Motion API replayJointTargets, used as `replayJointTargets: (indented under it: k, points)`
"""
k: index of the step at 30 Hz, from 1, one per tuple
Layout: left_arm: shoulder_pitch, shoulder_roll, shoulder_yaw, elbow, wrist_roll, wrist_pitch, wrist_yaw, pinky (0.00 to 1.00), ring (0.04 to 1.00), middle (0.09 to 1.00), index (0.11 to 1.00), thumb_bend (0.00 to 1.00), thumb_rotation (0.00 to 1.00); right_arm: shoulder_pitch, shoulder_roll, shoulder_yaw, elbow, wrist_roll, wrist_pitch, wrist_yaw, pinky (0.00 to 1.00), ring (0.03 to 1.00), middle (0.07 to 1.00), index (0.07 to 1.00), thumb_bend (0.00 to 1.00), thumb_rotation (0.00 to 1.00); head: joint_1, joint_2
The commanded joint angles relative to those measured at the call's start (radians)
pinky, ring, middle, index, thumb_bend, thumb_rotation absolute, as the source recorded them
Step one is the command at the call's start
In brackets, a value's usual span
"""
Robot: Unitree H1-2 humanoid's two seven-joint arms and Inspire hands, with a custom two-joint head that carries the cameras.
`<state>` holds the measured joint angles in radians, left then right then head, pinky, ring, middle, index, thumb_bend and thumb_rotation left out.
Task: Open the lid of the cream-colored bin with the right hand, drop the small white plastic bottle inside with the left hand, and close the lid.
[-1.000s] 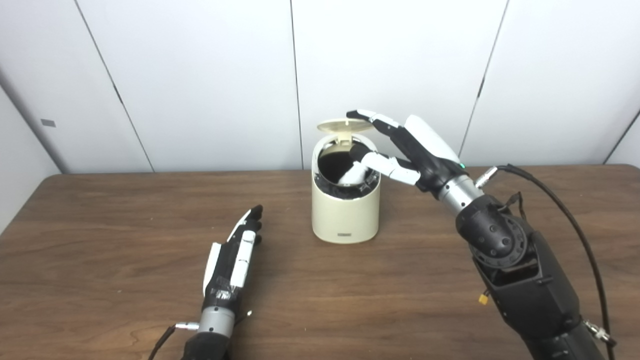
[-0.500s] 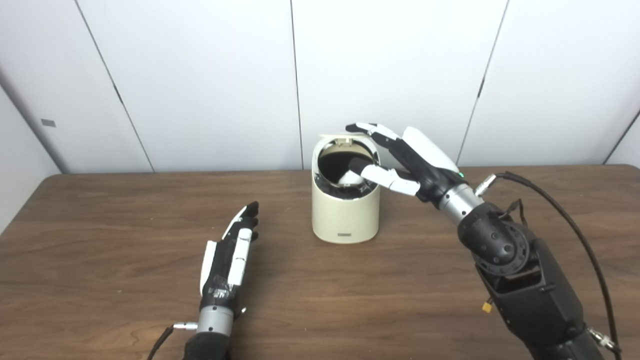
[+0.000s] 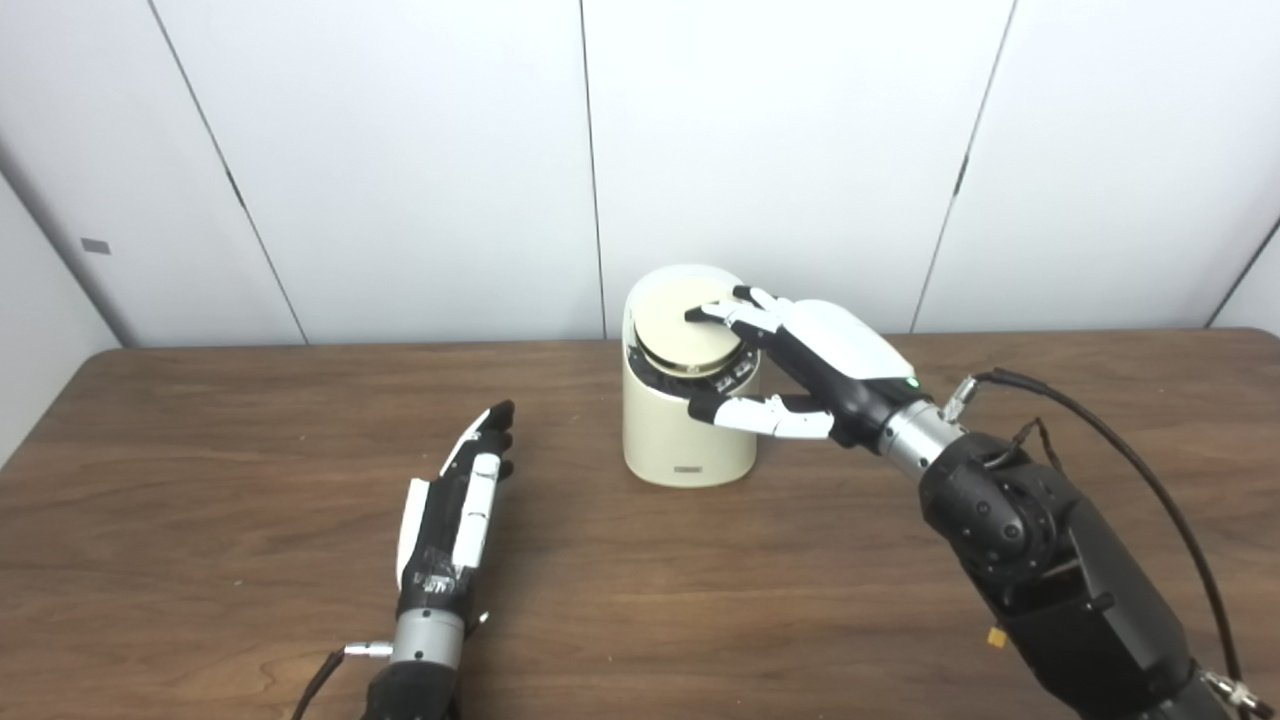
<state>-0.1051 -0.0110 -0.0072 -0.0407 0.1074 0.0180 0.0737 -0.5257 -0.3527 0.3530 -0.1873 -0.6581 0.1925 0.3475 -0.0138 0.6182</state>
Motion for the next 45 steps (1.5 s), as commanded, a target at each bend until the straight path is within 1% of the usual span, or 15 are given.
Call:
replayJointTargets:
  k: [1,6,9,11,15,20,22,26,29,35,39,45]
  points:
    - [-0.031,-0.002,-0.002,-0.015,0.005,-0.036,0.005,0.89,0.927,0.924,0.906,0.59,1.00,-0.013,-0.003,0.005,-0.036,-0.021,-0.035,-0.003,1.00,1.000,0.899,0.884,0.60,1.00,-0.001,0.003]
    - [-0.033,-0.005,0.006,-0.005,-0.007,-0.042,0.008,0.88,0.918,0.944,0.953,0.62,0.99,0.003,-0.001,0.012,-0.042,-0.051,-0.052,-0.006,1.00,1.000,0.901,0.906,0.59,0.96,0.002,0.006]
    - [-0.035,-0.006,0.007,-0.003,-0.003,-0.041,0.012,0.87,0.911,0.940,0.956,0.62,0.96,0.009,0.001,0.012,-0.040,-0.063,-0.060,-0.001,1.00,1.000,0.899,0.914,0.59,0.94,0.004,0.006]
    - [-0.036,-0.007,0.008,-0.004,0.000,-0.037,0.015,0.85,0.907,0.941,0.956,0.63,0.95,0.011,-0.001,0.012,-0.039,-0.070,-0.066,0.002,1.00,1.000,0.896,0.915,0.59,0.94,0.004,0.007]
    - [-0.039,-0.008,0.012,-0.004,-0.007,-0.035,0.014,0.85,0.917,0.951,0.961,0.62,0.95,0.015,-0.009,0.017,-0.046,-0.087,-0.077,0.009,1.00,1.000,0.892,0.914,0.58,0.94,0.004,0.009]
    - [-0.040,-0.023,0.023,-0.002,-0.035,-0.047,0.014,0.85,0.913,0.961,0.997,0.58,0.89,0.018,-0.013,0.015,-0.039,-0.096,-0.077,0.019,1.00,1.000,0.888,0.917,0.58,0.92,0.009,0.014]
    - [-0.039,-0.026,0.025,-0.003,-0.036,-0.050,0.017,0.85,0.911,0.959,1.000,0.56,0.87,0.018,-0.012,0.012,-0.031,-0.096,-0.078,0.020,1.00,1.000,0.889,0.918,0.57,0.92,0.009,0.014]
    - [-0.040,-0.029,0.029,0.002,-0.034,-0.059,0.021,0.85,0.915,0.958,1.000,0.55,0.87,0.017,-0.013,0.008,-0.018,-0.099,-0.080,0.022,1.00,1.000,0.893,0.927,0.56,0.93,0.012,0.017]
    - [-0.040,-0.031,0.029,0.001,-0.025,-0.060,0.025,0.85,0.915,0.955,1.000,0.54,0.88,0.020,-0.015,0.009,-0.017,-0.108,-0.081,0.025,1.00,1.000,0.894,0.932,0.56,0.93,0.012,0.017]
    - [-0.038,-0.033,0.030,-0.004,-0.029,-0.056,0.026,0.85,0.914,0.952,1.000,0.55,0.88,0.023,-0.014,0.010,-0.024,-0.118,-0.069,0.041,1.00,1.000,0.893,0.938,0.56,0.92,0.015,0.024]
    - [-0.039,-0.038,0.034,-0.004,-0.038,-0.058,0.027,0.85,0.912,0.949,1.000,0.55,0.87,0.024,-0.017,0.012,-0.027,-0.130,-0.073,0.046,1.00,1.000,0.891,0.947,0.56,0.90,0.018,0.029]
    - [-0.039,-0.037,0.035,-0.005,-0.036,-0.052,0.024,0.85,0.910,0.951,1.000,0.56,0.87,0.028,-0.017,0.015,-0.025,-0.147,-0.069,0.057,1.00,1.000,0.884,0.954,0.58,0.89,0.018,0.029]
